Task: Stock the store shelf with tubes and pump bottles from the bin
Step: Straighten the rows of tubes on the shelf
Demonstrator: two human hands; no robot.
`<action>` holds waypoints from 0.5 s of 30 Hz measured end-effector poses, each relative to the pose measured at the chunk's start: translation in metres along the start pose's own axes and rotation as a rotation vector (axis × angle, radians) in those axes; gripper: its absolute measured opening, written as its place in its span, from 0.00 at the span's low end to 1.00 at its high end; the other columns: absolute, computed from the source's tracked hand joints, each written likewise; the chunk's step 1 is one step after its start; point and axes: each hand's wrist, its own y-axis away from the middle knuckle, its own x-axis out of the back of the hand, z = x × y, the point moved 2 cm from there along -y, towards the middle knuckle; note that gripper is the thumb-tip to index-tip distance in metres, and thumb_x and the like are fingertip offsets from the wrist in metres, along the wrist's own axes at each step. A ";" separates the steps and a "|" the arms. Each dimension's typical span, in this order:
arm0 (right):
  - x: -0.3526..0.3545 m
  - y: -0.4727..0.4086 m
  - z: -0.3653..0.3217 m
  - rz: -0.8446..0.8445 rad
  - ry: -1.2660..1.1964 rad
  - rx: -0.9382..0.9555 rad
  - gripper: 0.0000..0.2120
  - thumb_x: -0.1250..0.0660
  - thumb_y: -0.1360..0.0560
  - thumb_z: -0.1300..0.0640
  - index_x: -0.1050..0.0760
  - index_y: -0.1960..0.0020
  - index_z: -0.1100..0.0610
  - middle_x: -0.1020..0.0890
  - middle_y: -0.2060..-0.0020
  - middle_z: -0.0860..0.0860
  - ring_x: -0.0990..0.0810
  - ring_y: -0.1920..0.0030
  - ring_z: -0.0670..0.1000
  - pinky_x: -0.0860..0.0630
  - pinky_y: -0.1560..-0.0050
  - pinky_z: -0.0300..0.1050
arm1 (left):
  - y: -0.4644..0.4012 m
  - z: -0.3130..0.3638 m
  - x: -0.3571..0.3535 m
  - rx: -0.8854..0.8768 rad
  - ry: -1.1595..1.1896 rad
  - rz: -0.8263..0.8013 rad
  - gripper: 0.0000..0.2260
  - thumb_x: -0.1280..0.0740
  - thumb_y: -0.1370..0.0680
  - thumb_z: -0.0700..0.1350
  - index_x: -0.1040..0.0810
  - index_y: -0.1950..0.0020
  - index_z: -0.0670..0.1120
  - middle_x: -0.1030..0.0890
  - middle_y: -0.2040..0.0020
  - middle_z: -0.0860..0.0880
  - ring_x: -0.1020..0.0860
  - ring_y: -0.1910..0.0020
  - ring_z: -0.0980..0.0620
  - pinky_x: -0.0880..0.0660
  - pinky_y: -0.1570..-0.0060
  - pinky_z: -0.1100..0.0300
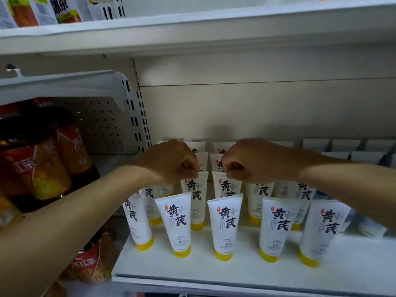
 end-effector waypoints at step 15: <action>0.002 -0.006 0.002 -0.047 -0.100 -0.017 0.07 0.33 0.23 0.55 0.22 0.61 0.53 0.22 0.68 0.44 0.25 0.69 0.40 0.27 0.61 0.36 | 0.003 -0.002 -0.001 0.010 0.061 -0.051 0.04 0.30 0.24 0.50 0.16 0.51 0.55 0.22 0.61 0.64 0.23 0.59 0.64 0.25 0.54 0.65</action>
